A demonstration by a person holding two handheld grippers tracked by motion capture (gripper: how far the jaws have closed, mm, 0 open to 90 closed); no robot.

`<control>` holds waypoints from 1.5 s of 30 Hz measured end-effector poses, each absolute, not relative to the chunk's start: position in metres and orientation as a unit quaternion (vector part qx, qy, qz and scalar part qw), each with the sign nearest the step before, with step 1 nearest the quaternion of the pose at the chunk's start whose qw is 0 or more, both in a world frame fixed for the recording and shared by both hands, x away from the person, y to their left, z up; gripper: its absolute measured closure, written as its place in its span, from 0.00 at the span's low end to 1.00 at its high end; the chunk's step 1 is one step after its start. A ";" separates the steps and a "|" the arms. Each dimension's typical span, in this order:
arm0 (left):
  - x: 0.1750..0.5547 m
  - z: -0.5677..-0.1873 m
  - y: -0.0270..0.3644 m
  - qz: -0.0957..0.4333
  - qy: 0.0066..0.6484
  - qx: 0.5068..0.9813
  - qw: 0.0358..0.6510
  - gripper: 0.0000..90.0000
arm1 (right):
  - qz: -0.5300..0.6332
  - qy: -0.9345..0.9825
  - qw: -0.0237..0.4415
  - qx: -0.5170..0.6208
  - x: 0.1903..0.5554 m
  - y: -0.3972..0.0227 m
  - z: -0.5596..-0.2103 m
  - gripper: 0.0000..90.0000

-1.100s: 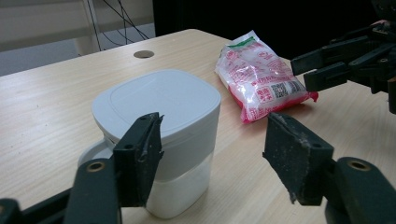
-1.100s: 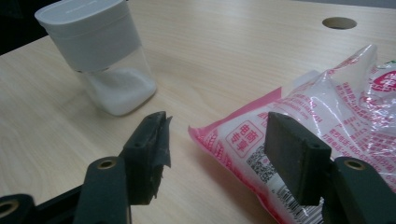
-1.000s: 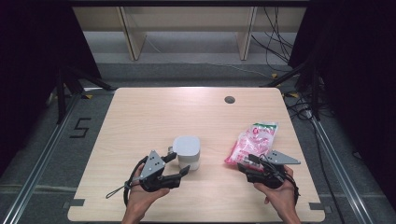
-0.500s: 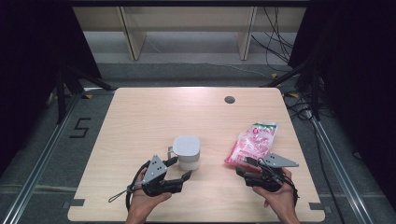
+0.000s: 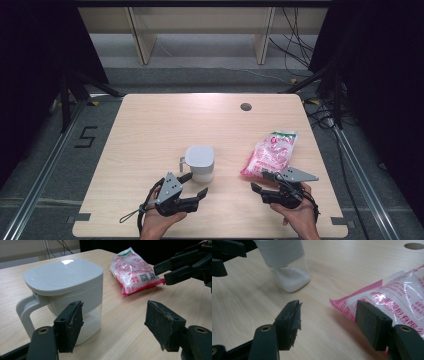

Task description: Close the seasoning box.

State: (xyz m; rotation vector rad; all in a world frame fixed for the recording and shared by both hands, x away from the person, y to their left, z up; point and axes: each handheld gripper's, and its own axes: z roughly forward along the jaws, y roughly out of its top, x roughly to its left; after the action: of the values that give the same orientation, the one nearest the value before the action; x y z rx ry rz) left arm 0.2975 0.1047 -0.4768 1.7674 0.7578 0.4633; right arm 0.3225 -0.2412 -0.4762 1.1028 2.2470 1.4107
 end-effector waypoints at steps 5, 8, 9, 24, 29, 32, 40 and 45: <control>0.293 -0.481 0.102 0.196 0.316 0.753 0.542 0.32 | 0.471 0.788 0.116 0.380 0.317 -0.238 -0.478 0.39; 0.290 -0.484 0.100 0.198 0.314 0.753 0.544 0.32 | 0.474 0.788 0.109 0.377 0.314 -0.235 -0.480 0.37; 0.290 -0.484 0.100 0.198 0.314 0.753 0.544 0.32 | 0.469 0.795 0.118 0.367 0.315 -0.237 -0.480 0.37; 0.277 -0.505 0.089 0.181 0.312 0.757 0.545 0.30 | 0.448 0.816 0.114 0.346 0.301 -0.232 -0.486 0.34; 0.270 -0.509 0.086 0.179 0.311 0.753 0.552 0.30 | 0.438 0.825 0.103 0.341 0.296 -0.232 -0.488 0.33; 0.267 -0.511 0.087 0.176 0.315 0.750 0.554 0.29 | 0.436 0.828 0.105 0.337 0.296 -0.232 -0.490 0.33; 0.253 -0.519 0.087 0.181 0.324 0.754 0.542 0.29 | 0.413 0.846 0.106 0.320 0.288 -0.232 -0.493 0.32; 0.250 -0.521 0.086 0.188 0.305 0.769 0.529 0.29 | 0.411 0.847 0.106 0.320 0.280 -0.234 -0.496 0.31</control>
State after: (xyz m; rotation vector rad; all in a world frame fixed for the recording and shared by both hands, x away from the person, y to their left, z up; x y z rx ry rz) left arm 0.2497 0.0860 -0.5207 1.8372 0.7284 0.4491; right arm 0.2795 -0.2339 -0.4961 0.9437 2.4958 1.2097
